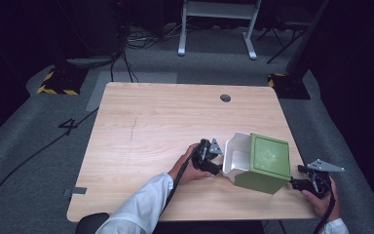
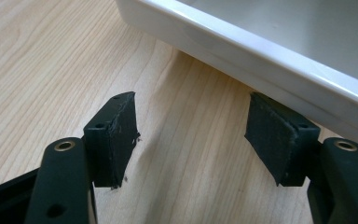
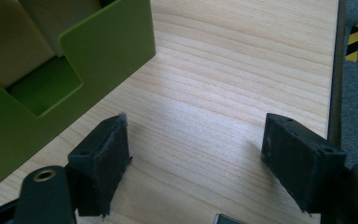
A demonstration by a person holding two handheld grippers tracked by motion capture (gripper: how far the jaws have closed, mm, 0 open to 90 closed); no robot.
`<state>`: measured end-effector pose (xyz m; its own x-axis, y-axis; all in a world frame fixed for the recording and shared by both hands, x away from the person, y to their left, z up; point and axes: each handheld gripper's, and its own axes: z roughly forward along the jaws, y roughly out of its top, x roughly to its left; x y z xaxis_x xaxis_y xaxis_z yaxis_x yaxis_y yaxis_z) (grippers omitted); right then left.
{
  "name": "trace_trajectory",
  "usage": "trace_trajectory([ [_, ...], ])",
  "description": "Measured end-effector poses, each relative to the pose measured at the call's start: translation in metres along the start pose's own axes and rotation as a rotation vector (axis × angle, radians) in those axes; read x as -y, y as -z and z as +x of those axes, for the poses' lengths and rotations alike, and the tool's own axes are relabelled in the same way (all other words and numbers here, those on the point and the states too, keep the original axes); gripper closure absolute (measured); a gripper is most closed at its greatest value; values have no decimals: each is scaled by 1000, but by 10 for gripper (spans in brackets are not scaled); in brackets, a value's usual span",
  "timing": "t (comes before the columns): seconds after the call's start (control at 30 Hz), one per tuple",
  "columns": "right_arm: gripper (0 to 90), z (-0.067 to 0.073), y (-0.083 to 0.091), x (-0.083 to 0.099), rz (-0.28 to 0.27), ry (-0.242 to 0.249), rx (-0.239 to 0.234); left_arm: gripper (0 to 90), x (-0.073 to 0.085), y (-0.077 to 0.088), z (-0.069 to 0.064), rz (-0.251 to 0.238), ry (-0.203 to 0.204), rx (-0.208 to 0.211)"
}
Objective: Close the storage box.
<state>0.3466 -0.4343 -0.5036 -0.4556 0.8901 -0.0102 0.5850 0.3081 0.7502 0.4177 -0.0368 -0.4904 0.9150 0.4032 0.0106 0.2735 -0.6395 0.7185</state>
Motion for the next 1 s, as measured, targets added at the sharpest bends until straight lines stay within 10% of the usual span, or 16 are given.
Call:
trace_trajectory([
  [1.0, 231, 0, 0, 0, 0, 0, 0, 322, -23, -26, -15, 15, -59, 35],
])
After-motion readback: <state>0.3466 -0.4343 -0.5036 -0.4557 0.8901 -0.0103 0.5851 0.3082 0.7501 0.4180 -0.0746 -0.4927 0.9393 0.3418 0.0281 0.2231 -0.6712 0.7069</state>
